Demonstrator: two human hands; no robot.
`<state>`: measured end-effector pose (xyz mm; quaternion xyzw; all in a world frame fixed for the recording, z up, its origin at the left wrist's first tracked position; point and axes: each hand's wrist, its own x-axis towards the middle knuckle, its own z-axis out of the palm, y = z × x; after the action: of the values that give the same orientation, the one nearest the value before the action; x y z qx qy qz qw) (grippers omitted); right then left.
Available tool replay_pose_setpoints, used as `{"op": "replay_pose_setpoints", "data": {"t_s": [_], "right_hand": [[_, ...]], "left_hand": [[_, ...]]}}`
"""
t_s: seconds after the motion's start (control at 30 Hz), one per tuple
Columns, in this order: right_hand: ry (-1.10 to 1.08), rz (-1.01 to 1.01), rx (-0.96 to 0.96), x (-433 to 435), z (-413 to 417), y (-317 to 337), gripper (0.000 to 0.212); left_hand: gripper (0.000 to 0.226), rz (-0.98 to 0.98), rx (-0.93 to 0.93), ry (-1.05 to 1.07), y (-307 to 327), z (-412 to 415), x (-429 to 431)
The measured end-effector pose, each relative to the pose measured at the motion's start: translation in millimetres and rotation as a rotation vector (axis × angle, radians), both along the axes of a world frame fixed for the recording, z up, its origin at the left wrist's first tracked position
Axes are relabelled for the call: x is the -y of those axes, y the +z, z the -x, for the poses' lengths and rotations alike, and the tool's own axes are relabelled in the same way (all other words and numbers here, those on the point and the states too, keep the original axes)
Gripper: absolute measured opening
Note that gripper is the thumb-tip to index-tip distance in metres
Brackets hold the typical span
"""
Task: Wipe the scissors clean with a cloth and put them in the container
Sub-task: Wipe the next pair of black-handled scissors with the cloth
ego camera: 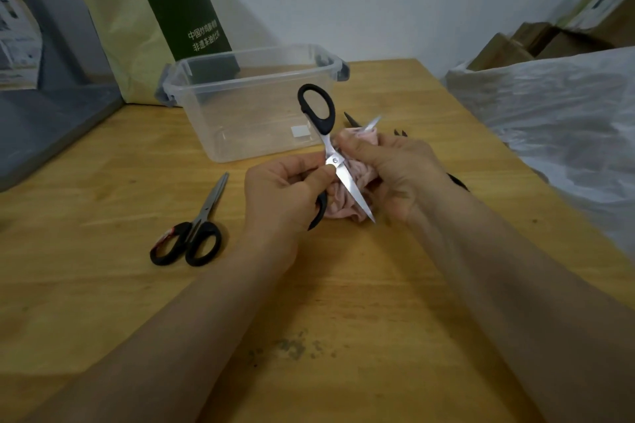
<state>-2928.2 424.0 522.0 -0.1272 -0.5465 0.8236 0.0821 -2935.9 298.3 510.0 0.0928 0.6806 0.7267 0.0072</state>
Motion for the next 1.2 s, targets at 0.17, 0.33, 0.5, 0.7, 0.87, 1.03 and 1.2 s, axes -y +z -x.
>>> {"op": "replay_pose_setpoints", "data": {"t_s": [0.17, 0.33, 0.5, 0.7, 0.87, 1.03, 1.2], "right_hand": [[-0.117, 0.131, 0.0, -14, 5, 2, 0.028], [-0.326, 0.167, 0.05, -23, 2, 9, 0.02], [-0.496, -0.051, -0.089, -35, 1, 5, 0.014], [-0.262, -0.505, -0.223, -6, -8, 9, 0.038], [-0.064, -0.843, -0.2, 6, -11, 3, 0.025], [-0.03, -1.027, -0.266, 7, -8, -10, 0.03], [-0.178, -1.105, -0.402, 8, -3, -14, 0.011]], "left_hand": [[0.02, 0.04, -0.038, -0.028, 0, -2, -2], [0.015, 0.04, -0.004, -0.007, -2, 0, -1], [0.017, 0.008, 0.066, 0.023, -5, 3, 3], [0.009, -0.074, 0.169, 0.012, 1, 2, 2], [0.032, -0.068, 0.09, -0.067, 4, 1, 6], [0.037, -0.049, 0.029, -0.099, 1, 1, 8], [0.037, -0.04, 0.024, -0.125, 3, -5, 3]]}}
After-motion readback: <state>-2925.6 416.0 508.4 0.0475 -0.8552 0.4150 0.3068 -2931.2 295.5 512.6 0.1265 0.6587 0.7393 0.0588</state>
